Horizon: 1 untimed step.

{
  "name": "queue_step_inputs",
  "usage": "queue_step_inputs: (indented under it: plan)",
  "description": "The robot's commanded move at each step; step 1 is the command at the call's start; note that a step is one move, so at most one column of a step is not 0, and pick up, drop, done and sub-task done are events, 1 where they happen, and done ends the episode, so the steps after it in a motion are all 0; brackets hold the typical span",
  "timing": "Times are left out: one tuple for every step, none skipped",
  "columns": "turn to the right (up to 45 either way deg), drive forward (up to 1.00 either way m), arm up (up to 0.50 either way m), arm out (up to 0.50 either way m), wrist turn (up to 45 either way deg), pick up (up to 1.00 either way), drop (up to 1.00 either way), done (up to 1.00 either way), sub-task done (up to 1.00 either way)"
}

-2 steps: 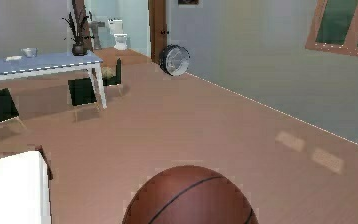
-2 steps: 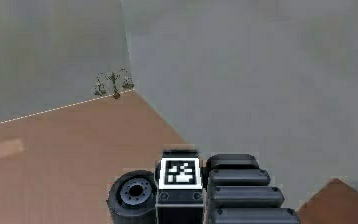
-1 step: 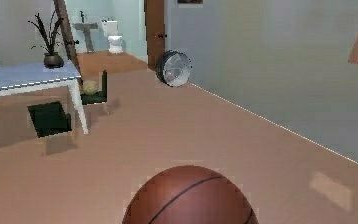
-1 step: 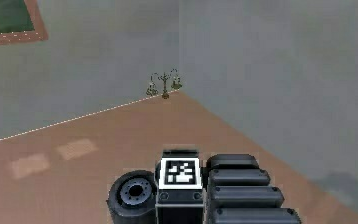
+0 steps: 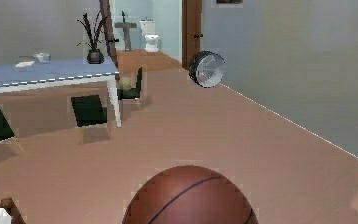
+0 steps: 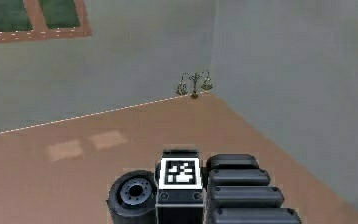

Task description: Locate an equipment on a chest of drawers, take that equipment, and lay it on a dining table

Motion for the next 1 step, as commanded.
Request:
queue_step_inputs:
  plan:
    - [0.0,1.0,0.0,0.0,0.0,0.0,0.0,0.0,0.0]
